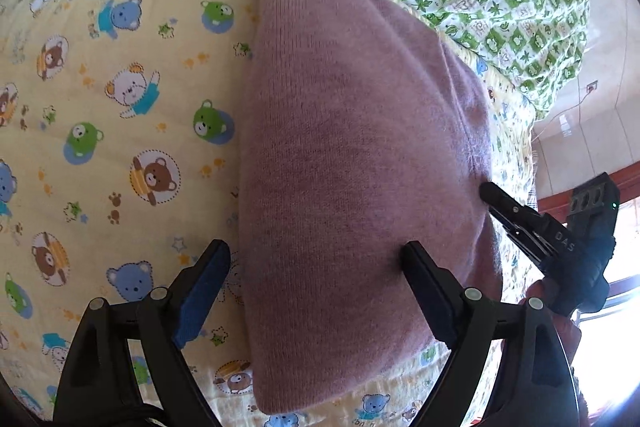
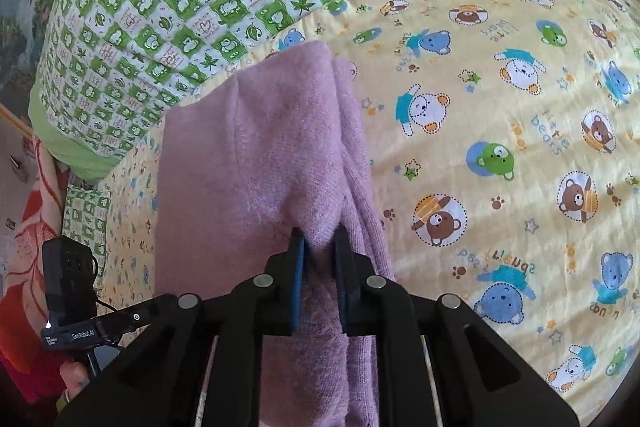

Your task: Fold small clothes

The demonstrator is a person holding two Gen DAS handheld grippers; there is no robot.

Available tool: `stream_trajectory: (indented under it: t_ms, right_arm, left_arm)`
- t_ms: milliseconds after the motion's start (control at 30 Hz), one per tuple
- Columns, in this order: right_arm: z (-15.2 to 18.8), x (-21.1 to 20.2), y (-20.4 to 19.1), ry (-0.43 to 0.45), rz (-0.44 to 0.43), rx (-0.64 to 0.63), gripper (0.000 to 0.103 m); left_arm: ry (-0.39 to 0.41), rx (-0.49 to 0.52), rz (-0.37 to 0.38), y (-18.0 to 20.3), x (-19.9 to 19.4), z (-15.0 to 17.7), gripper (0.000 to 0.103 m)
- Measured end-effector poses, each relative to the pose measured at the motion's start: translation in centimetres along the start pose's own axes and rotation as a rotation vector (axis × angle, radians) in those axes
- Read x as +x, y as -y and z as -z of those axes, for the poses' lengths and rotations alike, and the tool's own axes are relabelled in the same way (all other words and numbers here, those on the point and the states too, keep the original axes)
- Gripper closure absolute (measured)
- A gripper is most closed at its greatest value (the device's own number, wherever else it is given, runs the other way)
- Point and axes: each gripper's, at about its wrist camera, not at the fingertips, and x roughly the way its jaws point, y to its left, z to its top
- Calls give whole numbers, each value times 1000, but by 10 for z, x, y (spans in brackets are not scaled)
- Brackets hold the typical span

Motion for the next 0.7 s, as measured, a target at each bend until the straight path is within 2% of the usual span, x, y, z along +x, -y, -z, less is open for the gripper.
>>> stream_trajectory:
  t_ms: [67,133,200,267,400,533,700]
  right_arm:
    - [-1,-9,-6,21,25,-10,78]
    - [1,-19,-10,48,37,-6,64]
    - [5,-26,-12,68,19,4,30]
    - [11,-28,-17,74,-2,-6,20]
    - [17,-11,-22,18,23,-69,20]
    - [13,3,-14,-7,28,-71,20]
    - [3,20,3,-59,-17,-39,20]
  left_arm:
    - [5,-12,11,1,-3,-3,14]
    - [9,-18,17,0,-6,-3,14]
    - [12,-22,15,-3,-8,-1,14]
    - [6,-26,14,-5,-6,-1,14]
    - [-2,-40,24,-13,-4,-1,14]
    - [-18,-48,45,-15,4,-7,14]
    - [-32,-118,97,-25,16,-19,14]
